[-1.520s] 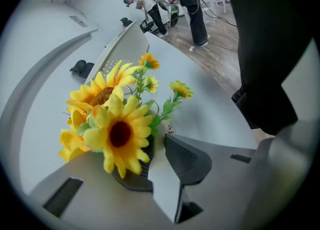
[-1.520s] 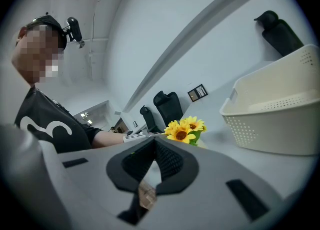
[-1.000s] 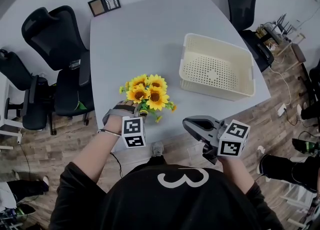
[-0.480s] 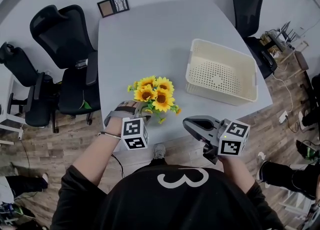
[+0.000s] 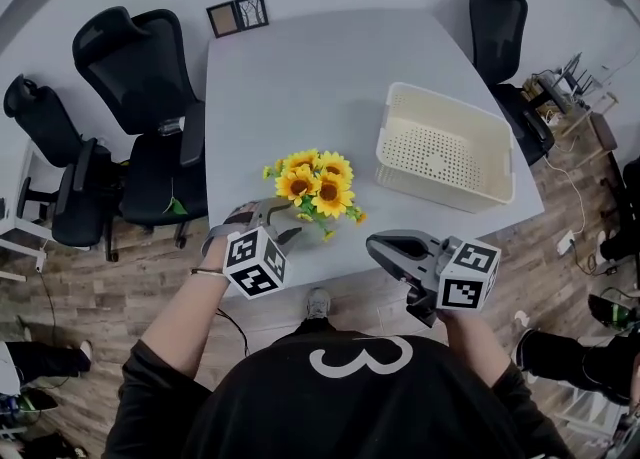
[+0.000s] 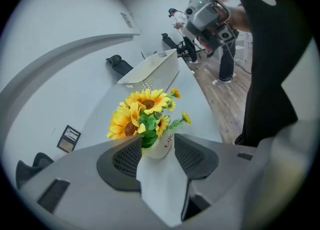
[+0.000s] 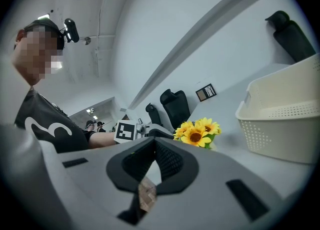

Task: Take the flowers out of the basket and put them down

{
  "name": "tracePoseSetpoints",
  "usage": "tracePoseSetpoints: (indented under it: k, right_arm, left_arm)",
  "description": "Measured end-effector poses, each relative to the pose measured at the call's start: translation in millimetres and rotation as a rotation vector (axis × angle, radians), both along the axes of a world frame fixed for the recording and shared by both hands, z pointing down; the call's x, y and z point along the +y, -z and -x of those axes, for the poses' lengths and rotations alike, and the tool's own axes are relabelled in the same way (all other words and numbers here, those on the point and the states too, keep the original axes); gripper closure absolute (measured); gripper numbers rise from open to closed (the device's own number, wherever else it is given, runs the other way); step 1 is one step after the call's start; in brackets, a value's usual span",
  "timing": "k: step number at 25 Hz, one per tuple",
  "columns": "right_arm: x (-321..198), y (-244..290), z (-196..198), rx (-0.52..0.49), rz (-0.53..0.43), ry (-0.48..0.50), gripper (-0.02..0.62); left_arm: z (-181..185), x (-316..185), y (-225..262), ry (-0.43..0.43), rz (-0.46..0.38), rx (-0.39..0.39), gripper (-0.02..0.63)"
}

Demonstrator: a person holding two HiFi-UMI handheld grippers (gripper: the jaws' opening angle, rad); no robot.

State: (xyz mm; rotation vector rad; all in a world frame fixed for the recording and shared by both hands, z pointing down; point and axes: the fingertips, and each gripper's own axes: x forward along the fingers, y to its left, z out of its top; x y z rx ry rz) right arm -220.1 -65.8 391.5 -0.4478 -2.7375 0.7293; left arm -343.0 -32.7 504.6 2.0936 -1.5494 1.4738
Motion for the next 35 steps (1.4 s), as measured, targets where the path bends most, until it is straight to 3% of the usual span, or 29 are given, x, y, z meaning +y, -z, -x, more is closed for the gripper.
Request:
tracePoseSetpoints:
  k: [3,9,13,24,28,35]
  right_arm:
    - [6,3,-5,-0.015,-0.003,0.01,0.587]
    - [30,11,-25,-0.048,-0.009,0.039,0.587]
    - [53,20,-53,-0.082,-0.035,0.059,0.587]
    - [89,46,-110,-0.147,-0.079,0.073,0.587]
    - [99,50,-129,-0.161,-0.096,0.079,0.588]
    - [112,43,-144,-0.171,-0.094,0.083,0.588]
  left_arm:
    - [-10,8,14,0.066,-0.046,0.098,0.408]
    - [-53,20,66,0.17,-0.213,0.329,0.408]
    - [-99,38,100,0.177,-0.306,0.448,0.422]
    - [-197,71,164,0.18,-0.455,0.897,0.484]
    - [-222,84,176,0.148,-0.497,0.943,0.552]
    - [-253,101,174,0.109,-0.501,1.005,0.595]
